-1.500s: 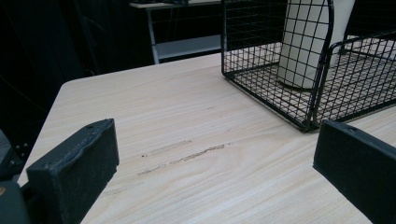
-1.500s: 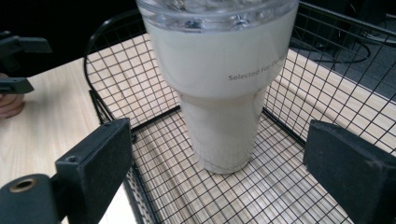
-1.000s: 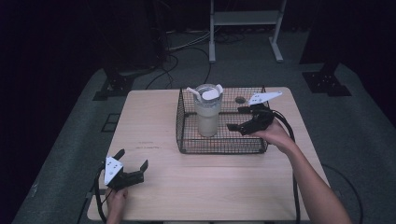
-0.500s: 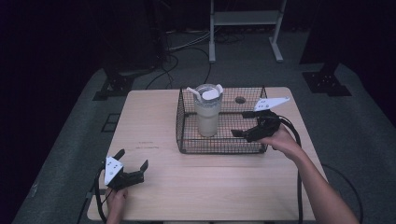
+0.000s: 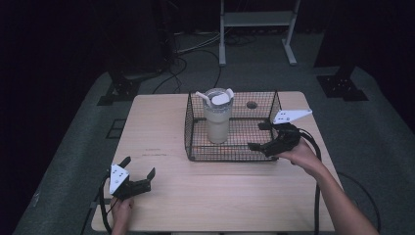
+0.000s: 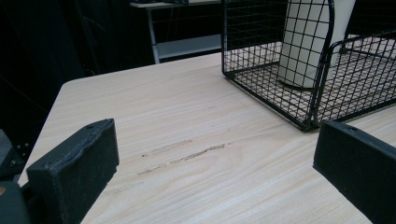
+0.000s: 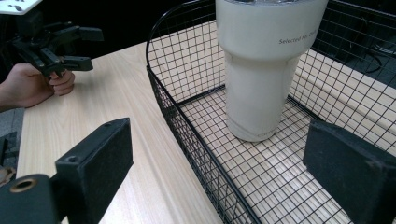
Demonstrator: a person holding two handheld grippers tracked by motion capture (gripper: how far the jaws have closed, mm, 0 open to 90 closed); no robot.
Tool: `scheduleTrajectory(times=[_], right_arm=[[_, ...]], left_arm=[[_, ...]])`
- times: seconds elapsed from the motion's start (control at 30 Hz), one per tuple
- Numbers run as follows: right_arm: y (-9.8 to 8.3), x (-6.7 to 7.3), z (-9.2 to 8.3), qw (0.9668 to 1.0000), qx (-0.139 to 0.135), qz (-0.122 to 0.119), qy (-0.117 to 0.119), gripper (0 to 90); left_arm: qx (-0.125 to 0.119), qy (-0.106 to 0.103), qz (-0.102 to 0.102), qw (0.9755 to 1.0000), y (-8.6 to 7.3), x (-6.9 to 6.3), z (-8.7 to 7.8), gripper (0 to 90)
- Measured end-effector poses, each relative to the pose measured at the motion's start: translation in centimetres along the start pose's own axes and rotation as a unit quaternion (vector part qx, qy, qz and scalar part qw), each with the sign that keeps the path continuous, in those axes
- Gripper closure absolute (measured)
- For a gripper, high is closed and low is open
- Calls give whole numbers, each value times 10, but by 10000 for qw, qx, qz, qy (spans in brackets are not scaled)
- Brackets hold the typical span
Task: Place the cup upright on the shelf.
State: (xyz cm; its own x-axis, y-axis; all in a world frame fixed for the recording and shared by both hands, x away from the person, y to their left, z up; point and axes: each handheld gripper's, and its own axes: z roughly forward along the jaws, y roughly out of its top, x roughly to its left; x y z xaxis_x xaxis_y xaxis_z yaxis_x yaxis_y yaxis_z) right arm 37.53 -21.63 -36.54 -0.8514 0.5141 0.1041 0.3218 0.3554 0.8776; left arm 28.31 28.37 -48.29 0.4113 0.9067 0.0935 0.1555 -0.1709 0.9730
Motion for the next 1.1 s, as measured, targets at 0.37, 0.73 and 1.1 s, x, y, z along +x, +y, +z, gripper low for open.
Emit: scheduleTrajectory(times=[0.37, 0.73, 1.1], right_arm=[[-14, 5, -11, 10000, -12, 33, -20, 77], [-31, 8, -20, 9999, -40, 132, -54, 77], [-48, 12, -28, 9997, -9, 220, -98, 77]], left_arm=[[15, 2, 19, 10000, 0, 0, 0, 0], [13, 1, 18, 10000, 0, 0, 0, 0], [16, 2, 14, 10000, 0, 0, 0, 0]])
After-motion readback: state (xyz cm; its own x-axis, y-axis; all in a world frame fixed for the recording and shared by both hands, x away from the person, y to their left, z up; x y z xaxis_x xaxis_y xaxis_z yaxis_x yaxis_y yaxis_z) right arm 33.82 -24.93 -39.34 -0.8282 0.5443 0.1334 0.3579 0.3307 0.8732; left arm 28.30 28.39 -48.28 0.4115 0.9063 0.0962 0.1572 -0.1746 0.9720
